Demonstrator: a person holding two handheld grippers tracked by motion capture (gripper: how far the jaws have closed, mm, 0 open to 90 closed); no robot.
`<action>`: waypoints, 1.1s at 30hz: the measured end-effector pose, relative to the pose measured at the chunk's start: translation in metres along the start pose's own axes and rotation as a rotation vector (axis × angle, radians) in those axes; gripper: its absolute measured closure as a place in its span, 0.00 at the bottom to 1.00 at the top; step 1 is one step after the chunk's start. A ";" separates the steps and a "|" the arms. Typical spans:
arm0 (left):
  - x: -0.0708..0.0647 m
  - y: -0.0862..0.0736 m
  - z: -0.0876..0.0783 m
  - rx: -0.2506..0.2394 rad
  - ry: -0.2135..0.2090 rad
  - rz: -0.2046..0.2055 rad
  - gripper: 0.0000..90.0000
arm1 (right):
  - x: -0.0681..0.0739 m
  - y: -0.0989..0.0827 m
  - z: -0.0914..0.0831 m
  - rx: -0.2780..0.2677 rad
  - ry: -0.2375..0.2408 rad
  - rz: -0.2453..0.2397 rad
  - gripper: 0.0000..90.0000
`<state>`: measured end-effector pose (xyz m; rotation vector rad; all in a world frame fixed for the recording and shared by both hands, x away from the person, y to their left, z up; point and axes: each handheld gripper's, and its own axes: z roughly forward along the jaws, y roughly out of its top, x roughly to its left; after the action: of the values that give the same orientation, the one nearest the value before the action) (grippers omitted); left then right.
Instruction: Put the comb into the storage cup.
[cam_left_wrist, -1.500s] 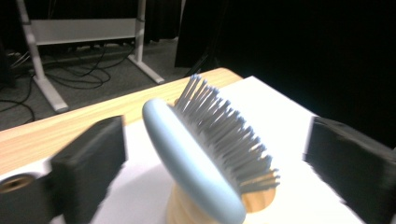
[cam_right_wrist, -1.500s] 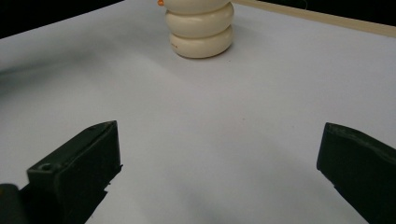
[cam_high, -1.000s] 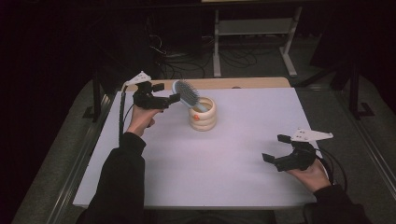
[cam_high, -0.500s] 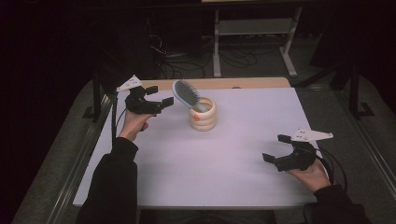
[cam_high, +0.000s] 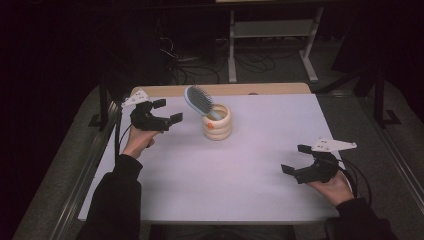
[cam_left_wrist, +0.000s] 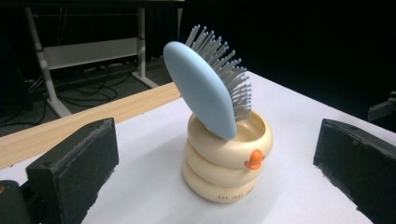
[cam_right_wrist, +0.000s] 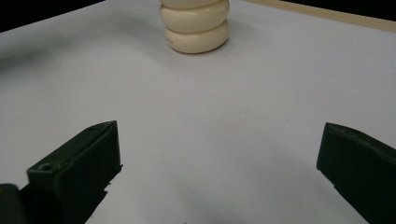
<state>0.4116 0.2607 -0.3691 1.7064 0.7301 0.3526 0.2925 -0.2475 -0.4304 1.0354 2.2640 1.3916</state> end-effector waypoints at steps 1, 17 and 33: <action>0.000 -0.002 -0.003 0.005 -0.008 -0.003 0.00 | 0.000 0.000 0.000 0.001 0.000 0.000 0.00; 0.001 -0.025 -0.033 -0.016 0.016 -0.011 0.00 | 0.000 -0.001 0.001 0.011 -0.004 -0.002 0.00; -0.005 -0.034 -0.057 -0.020 0.033 0.005 0.00 | 0.000 -0.001 0.002 0.018 -0.004 0.002 0.00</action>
<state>0.3648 0.3053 -0.3851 1.6875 0.7445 0.3907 0.2929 -0.2464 -0.4324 1.0456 2.2774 1.3719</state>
